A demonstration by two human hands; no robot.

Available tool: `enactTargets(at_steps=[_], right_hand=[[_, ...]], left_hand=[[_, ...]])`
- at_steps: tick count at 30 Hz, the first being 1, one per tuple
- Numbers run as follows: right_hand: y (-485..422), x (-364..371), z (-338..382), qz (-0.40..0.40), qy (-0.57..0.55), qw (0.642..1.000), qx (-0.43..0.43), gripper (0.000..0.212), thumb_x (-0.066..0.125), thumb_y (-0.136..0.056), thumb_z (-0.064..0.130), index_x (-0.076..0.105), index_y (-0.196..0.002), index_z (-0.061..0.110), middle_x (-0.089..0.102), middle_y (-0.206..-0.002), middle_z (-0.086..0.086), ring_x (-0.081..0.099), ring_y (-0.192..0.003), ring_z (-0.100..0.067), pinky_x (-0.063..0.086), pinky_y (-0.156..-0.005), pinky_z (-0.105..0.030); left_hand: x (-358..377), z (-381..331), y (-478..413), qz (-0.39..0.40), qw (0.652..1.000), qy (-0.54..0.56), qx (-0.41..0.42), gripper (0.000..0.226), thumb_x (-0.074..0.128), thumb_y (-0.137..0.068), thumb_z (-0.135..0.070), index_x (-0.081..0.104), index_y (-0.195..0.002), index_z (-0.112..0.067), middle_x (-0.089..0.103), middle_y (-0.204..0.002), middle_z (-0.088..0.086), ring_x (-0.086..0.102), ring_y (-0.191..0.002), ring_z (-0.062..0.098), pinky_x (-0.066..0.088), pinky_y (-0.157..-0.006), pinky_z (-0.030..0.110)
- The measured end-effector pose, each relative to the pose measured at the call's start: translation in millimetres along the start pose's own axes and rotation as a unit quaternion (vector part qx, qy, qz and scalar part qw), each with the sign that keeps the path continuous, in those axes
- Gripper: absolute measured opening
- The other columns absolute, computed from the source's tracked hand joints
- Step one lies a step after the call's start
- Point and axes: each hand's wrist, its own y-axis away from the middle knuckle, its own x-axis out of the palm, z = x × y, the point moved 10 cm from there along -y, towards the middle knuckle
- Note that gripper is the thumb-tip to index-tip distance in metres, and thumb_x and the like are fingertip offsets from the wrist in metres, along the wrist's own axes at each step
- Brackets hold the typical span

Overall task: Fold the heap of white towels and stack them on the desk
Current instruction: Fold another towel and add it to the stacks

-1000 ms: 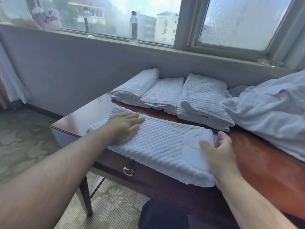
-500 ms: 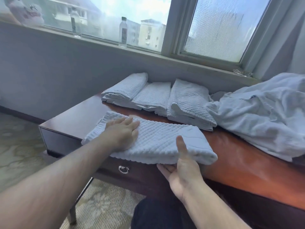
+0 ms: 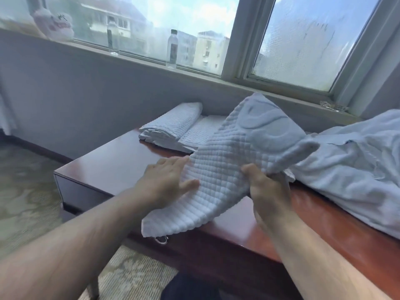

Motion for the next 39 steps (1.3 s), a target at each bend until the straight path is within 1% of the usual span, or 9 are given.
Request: enactTargets(at_steps=[4,6,8,13,20,26,33,37,39], right_hand=[[-56,15,-7,0.052,-0.033,0.997,0.051,0.022,0.061,-0.079,0.006,0.070,-0.099,0.008,0.072,-0.087,-0.016,0.071,-0.076,-0.035,0.058,-0.060,-0.059],[-82,27,-18,0.082,-0.046,0.992,0.078,0.026,0.060,-0.082,0.006,0.065,-0.107,0.003,0.069,-0.089,-0.020,0.067,-0.075,-0.038,0.053,-0.062,-0.074],[-110,39,-25,0.108,-0.063,0.989,0.074,0.034,0.059,-0.081,0.004,0.062,-0.115,-0.003,0.071,-0.102,-0.026,0.069,-0.087,-0.043,0.056,-0.074,-0.069],[-172,67,-42,0.134,-0.052,0.987,0.070,0.042,0.063,-0.077,0.009,0.063,-0.119,0.005,0.071,-0.113,-0.024,0.071,-0.096,-0.038,0.054,-0.083,-0.054],[-250,93,-47,0.132,-0.091,0.985,0.068,0.048,0.066,-0.074,0.009,0.060,-0.122,0.008,0.074,-0.111,-0.015,0.074,-0.095,-0.032,0.060,-0.074,-0.042],[-326,82,-40,0.109,-0.124,0.985,0.042,0.040,0.064,-0.086,0.005,0.059,-0.125,0.013,0.071,-0.118,-0.017,0.072,-0.102,-0.036,0.060,-0.082,-0.051],[-389,63,-93,0.057,-0.037,0.994,0.088,0.031,0.067,-0.088,0.010,0.061,-0.118,0.013,0.074,-0.108,-0.017,0.074,-0.094,-0.038,0.060,-0.080,-0.055],[-392,42,-154,0.006,0.253,0.961,0.108,0.022,0.063,-0.076,0.035,0.064,-0.087,0.016,0.069,-0.085,-0.006,0.063,-0.081,-0.028,0.051,-0.073,-0.039],[-396,41,-156,-0.006,0.268,0.958,0.102,0.033,0.062,-0.077,0.036,0.062,-0.106,0.020,0.065,-0.095,-0.002,0.062,-0.091,-0.026,0.052,-0.084,-0.039]], left_hand=[[-6,40,-33,0.009,0.992,0.099,-0.077,0.101,0.059,-0.069,-0.085,0.033,-0.150,-0.030,0.053,-0.143,-0.006,0.049,-0.131,0.023,0.041,-0.104,0.044],[7,57,-47,0.061,0.977,0.182,-0.091,0.109,0.059,-0.052,-0.091,0.047,-0.142,-0.031,0.064,-0.120,-0.016,0.060,-0.117,0.014,0.045,-0.095,0.033],[17,67,-58,0.093,0.964,0.238,-0.078,0.095,0.060,-0.046,-0.096,0.064,-0.122,-0.040,0.072,-0.101,-0.024,0.067,-0.101,0.000,0.048,-0.091,0.028],[17,78,-79,0.077,0.940,0.328,-0.059,0.038,0.064,-0.066,-0.084,0.064,-0.099,-0.067,0.069,-0.100,-0.037,0.065,-0.091,-0.015,0.047,-0.075,0.008],[-19,85,-124,0.002,0.913,0.401,-0.076,0.027,0.065,-0.082,-0.063,0.070,-0.100,-0.044,0.071,-0.090,-0.033,0.069,-0.079,-0.010,0.048,-0.059,0.004],[-34,67,-190,-0.009,0.883,0.463,-0.077,0.057,0.072,-0.080,-0.064,0.063,-0.125,-0.031,0.075,-0.111,-0.006,0.074,-0.099,0.019,0.056,-0.094,0.043],[0,70,-244,0.014,0.870,0.466,-0.163,0.043,0.068,-0.085,-0.062,0.069,-0.108,-0.026,0.076,-0.096,-0.006,0.075,-0.083,0.012,0.059,-0.082,0.034],[24,93,-249,0.026,0.931,0.261,-0.253,0.067,0.052,-0.092,-0.065,0.050,-0.143,-0.021,0.055,-0.141,0.000,0.054,-0.126,0.021,0.041,-0.108,0.039],[24,94,-253,0.027,0.934,0.252,-0.253,0.071,0.050,-0.095,-0.063,0.039,-0.152,-0.021,0.045,-0.153,0.000,0.045,-0.137,0.023,0.034,-0.114,0.039]])
